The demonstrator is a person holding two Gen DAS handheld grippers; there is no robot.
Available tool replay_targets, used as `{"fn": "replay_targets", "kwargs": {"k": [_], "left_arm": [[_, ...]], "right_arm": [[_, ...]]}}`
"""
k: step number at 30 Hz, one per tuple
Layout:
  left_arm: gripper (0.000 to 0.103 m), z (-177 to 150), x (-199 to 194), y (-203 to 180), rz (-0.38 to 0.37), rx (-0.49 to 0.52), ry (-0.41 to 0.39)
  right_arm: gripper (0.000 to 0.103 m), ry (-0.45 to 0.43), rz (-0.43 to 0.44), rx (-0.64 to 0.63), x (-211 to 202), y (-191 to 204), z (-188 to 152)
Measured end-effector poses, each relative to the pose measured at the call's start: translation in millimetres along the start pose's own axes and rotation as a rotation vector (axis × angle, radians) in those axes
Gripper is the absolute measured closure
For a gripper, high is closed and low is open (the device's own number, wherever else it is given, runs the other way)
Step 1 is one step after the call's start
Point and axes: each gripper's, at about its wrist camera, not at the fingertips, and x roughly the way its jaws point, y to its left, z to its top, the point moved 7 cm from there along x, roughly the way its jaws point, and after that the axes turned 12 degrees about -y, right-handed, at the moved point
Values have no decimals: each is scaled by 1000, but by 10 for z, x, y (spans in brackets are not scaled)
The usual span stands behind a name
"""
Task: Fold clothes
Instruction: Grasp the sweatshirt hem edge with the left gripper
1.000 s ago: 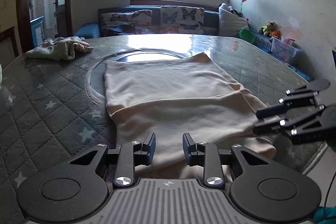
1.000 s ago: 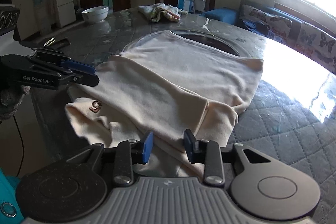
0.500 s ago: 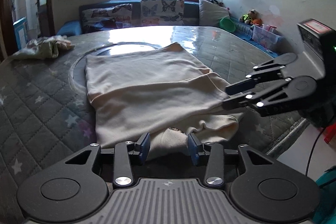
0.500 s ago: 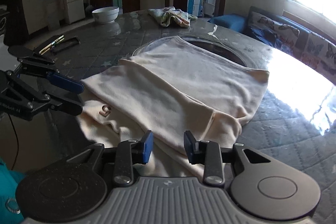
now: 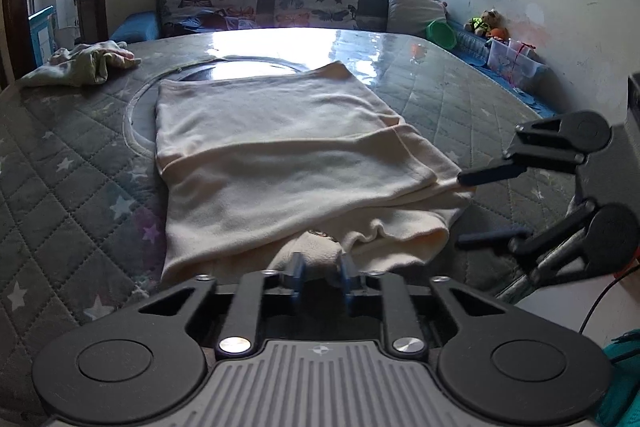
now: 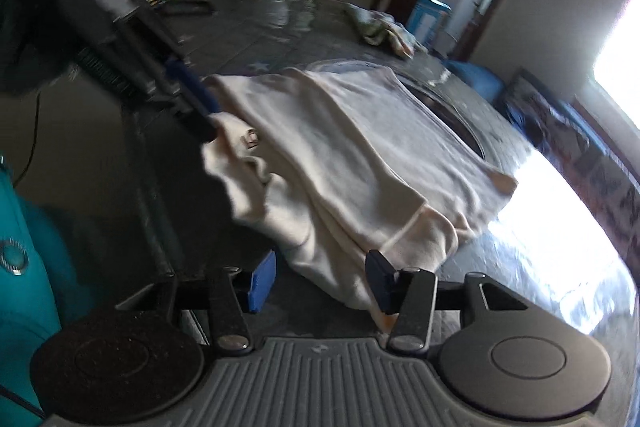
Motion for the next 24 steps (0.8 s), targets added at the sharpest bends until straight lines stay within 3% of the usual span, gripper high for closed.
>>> {"fn": "replay_targets", "kwargs": {"k": [2,9,12,14,16,19,21,24], "left_arm": [[93,64,-1,22,1,-7,-16],[96,341,49,120,1,-35,-82],[96,419,90,176,1,-49,-104],[96,434,81,212,-3,-54,-115],[94,421,43,261,-1,-53,-123],[86,357,-60,348,8,-52,-131],[68,293,-135,377,4,-36,-134],[50,182,-201,377,-1,9,-128]], "right_arm": [[43,-8,6,-26,39,49,5],[45,-43,17,-42,215,74,75],[62,-44,32,19,304,6,128],[86,-41,58,89,340,-70,161],[88,-50,68,149,353,-167,203],[92,-68,67,222,348,-311,269],[92,-77,64,267,347,-411,307],[93,-89,49,307,367,-536,349]]}}
